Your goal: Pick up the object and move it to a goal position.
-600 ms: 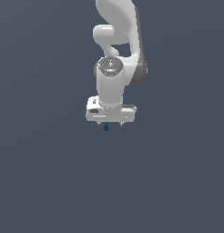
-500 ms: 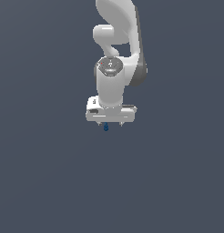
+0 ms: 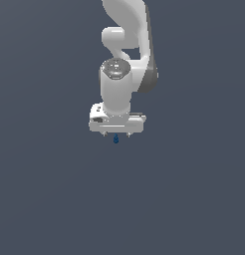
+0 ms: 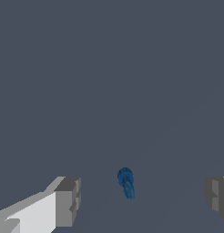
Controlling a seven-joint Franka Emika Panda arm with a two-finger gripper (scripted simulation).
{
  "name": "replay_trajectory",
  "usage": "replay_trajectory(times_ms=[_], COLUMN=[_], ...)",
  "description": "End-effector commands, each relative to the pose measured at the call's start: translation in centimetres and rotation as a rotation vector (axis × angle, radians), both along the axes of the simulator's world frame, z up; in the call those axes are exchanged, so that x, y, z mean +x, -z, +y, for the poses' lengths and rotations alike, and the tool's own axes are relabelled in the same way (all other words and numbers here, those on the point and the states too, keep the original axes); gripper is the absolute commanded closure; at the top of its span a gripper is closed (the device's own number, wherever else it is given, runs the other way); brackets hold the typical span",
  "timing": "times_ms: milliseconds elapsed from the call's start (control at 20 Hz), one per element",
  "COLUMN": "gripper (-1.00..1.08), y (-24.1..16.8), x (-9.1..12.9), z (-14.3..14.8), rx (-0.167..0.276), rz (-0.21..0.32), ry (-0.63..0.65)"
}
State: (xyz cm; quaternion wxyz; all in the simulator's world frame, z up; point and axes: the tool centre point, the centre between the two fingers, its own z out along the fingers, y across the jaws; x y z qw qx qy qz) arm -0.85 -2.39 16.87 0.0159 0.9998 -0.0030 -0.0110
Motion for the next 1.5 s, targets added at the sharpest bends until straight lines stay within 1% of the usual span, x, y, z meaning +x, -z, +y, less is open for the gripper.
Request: replay_trajectory(times_ms=[0, 300, 600, 1150, 1450], gripper=[-0.92, -0.92, -0.92, -0.92, -0.92], y=[0.0, 0.6, 1.9, 5.6, 6.9], x=[0.0, -0.4, -1.5, -5.1, -6.7], z=[0.0, -0.1, -0.4, -0.9, -1.1], rx=[0.000, 0.003, 0.009, 0.027, 0.033], rz=[0.001, 0.000, -0.001, -0.008, -0.012], ry=[-0.002, -0.034, -0.110, -0.340, -0.430])
